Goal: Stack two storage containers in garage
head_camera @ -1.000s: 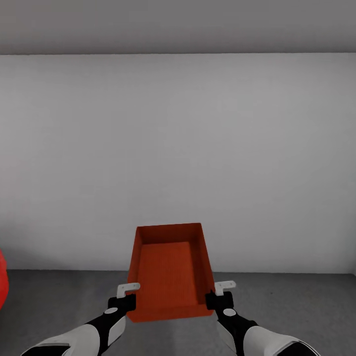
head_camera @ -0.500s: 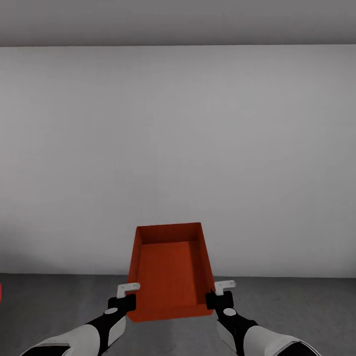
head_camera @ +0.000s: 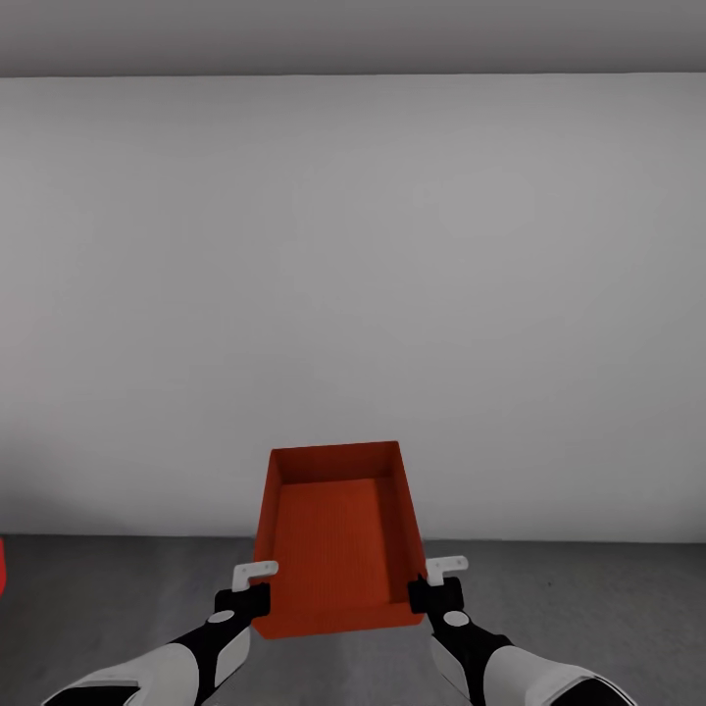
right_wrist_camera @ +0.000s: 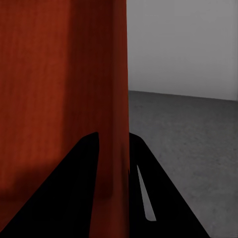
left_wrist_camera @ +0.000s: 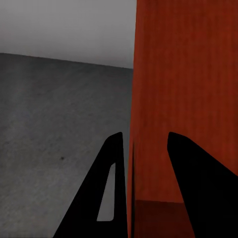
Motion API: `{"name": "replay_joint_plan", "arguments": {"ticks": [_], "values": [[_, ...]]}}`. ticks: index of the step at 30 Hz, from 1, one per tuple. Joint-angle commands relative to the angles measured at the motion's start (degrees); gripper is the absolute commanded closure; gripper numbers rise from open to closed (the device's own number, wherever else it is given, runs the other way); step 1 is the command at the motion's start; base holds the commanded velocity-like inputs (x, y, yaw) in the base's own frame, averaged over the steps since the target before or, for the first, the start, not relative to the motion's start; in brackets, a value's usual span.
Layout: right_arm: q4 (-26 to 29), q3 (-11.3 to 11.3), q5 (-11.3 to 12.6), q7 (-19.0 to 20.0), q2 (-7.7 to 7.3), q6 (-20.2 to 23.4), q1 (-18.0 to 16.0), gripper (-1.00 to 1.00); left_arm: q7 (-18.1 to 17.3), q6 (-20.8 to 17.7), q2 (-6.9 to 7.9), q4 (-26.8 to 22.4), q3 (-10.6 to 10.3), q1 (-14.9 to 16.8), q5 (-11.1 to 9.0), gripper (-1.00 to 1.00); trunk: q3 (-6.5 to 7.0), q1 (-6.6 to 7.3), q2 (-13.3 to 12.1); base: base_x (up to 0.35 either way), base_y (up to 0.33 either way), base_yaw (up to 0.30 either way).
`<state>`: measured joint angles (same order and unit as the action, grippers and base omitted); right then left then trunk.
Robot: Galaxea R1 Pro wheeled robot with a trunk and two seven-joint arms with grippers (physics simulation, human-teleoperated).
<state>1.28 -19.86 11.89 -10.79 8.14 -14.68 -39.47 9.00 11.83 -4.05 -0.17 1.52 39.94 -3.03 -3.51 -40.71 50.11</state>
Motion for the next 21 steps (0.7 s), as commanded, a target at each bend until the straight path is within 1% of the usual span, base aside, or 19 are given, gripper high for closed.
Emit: {"name": "replay_joint_plan", "arguments": {"ticks": [1,21], "values": [[-0.05,2.89,0.15,0.68,0.47,0.0,-0.08,1.0,-0.03,0.4,0.01,-0.1,0.49,0.05,-0.93,1.0,-0.18,-0.01,0.08,0.0,0.0,0.0],[-0.05,2.89,0.15,0.69,0.47,0.0,-0.08,1.0,-0.01,0.39,0.01,-0.1,0.46,0.05,-0.93,1.0,-2.03,-0.01,0.08,0.0,0.0,0.0]]}}
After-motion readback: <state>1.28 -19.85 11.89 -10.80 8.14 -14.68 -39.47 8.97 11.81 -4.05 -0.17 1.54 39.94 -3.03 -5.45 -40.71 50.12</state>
